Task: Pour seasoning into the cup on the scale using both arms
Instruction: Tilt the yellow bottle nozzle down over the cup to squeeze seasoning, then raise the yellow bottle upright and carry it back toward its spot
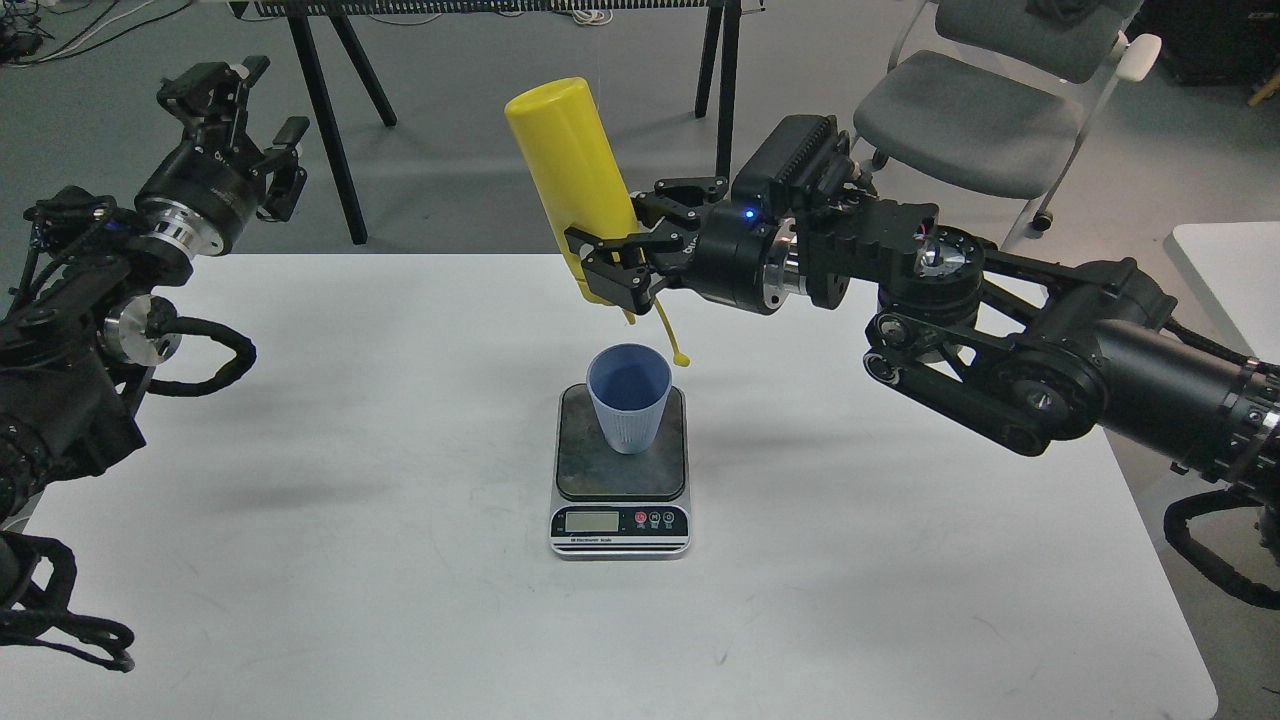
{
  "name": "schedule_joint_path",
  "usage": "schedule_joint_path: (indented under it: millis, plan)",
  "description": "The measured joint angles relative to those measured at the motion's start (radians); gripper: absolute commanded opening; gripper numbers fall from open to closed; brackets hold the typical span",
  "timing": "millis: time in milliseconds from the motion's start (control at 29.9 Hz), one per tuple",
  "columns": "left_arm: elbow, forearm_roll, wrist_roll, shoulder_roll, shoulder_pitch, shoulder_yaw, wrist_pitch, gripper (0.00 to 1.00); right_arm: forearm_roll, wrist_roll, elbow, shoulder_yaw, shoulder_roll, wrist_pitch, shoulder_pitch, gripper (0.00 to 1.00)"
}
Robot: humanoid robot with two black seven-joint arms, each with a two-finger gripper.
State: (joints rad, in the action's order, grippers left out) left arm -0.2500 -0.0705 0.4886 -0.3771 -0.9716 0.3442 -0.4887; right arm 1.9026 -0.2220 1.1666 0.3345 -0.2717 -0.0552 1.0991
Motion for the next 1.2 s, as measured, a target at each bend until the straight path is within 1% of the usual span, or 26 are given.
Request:
schedule_joint_path:
  millis: [301,401,502,602,802,903,936,1003,1103,1137,1204]
  plan:
    - [0.000,0.000,0.000,0.003,0.002,0.001,0.000,0.67,-0.012,-0.001,0.000,0.005,-0.012,0.000,-0.002,0.48]
    - [0.000,0.000,0.000,0.008,0.002,0.001,0.000,0.67,-0.120,0.002,-0.017,0.052,-0.025,-0.026,-0.001,0.48]
    - [0.000,0.000,0.000,0.009,0.002,0.000,0.000,0.67,-0.412,0.030,-0.028,0.113,-0.068,-0.112,0.002,0.48]
    - [0.000,0.000,0.000,0.013,0.002,0.000,0.000,0.67,-0.742,0.074,-0.030,0.157,-0.141,-0.214,0.002,0.48]
    - [0.000,0.000,0.000,0.028,0.002,-0.001,0.000,0.67,-1.353,0.110,-0.056,0.188,-0.277,-0.402,-0.031,0.48]
    - [0.000,0.000,0.000,0.029,-0.004,-0.001,0.000,0.67,-1.683,0.151,-0.079,0.189,-0.324,-0.429,-0.094,0.48]
    - [0.000,0.000,0.000,0.029,-0.005,-0.001,0.000,0.67,-1.777,0.156,-0.080,0.193,-0.335,-0.431,-0.118,0.48]
    - [0.000,0.000,0.000,0.029,-0.007,-0.002,0.000,0.67,-1.981,0.156,-0.073,0.222,-0.353,-0.433,-0.178,0.48]
    - [0.000,0.000,0.000,0.029,-0.008,-0.002,0.000,0.67,-2.312,0.140,-0.035,0.337,-0.363,-0.433,-0.318,0.49]
    - [0.000,0.000,0.000,0.029,-0.008,-0.003,0.000,0.67,-2.392,0.136,-0.019,0.374,-0.363,-0.433,-0.361,0.49]
    - [0.000,0.000,0.000,0.029,-0.008,-0.003,0.000,0.67,-2.474,0.126,0.018,0.445,-0.357,-0.433,-0.451,0.49]
